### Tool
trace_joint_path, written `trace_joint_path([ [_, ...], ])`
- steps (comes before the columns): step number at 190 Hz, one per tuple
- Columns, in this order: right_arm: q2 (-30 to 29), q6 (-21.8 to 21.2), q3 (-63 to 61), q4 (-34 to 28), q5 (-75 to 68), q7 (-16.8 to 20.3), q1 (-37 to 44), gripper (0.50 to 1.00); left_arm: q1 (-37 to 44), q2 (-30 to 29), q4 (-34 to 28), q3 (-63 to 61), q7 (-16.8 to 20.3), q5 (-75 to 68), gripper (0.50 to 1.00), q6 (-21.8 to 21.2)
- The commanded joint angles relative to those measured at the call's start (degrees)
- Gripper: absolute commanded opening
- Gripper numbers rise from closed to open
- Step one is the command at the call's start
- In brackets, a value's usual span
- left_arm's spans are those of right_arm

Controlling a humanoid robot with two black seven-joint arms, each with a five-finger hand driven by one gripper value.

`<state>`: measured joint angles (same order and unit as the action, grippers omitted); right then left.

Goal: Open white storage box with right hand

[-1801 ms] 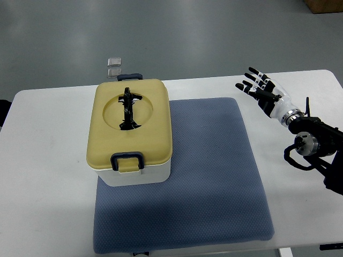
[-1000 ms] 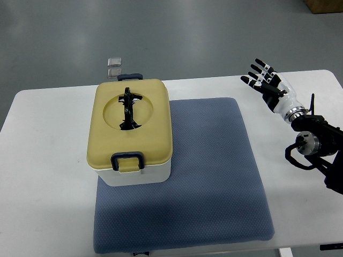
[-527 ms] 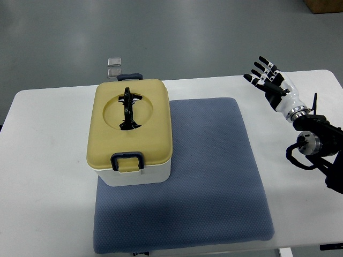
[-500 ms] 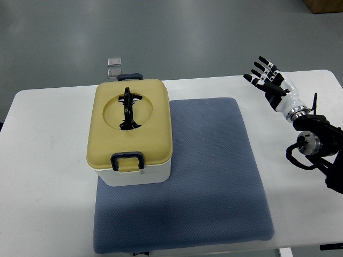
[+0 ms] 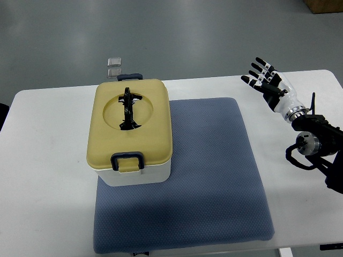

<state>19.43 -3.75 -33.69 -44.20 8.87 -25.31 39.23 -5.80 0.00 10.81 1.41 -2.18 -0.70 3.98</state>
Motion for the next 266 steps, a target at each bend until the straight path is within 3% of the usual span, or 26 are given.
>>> trace_joint_path([
  [1,-0.01,-0.03,-0.15,-0.1,1.59,0.0,0.06,0.924,0.0,0.0,0.0,0.0,-0.02,0.0,1.0,0.06],
  [124,1.84,-2.58,0.11,-0.54,15.39,0.09,6.03,0.921,0.0,0.0,0.0,0.0,-0.02,0.0,1.0,0.06],
  [183,4.65,-9.61,0.2,-0.54,25.32,0.26,12.63,0.921,0.0,0.0,-0.09,0.0,0.07,0.0,1.0,0.06],
  [266,6.15,-28.5,4.51,-2.21,62.75,-0.26,29.85,0.919,0.0,0.0,-0.27,-0.09,-0.02,0.0,1.0,-0.02],
])
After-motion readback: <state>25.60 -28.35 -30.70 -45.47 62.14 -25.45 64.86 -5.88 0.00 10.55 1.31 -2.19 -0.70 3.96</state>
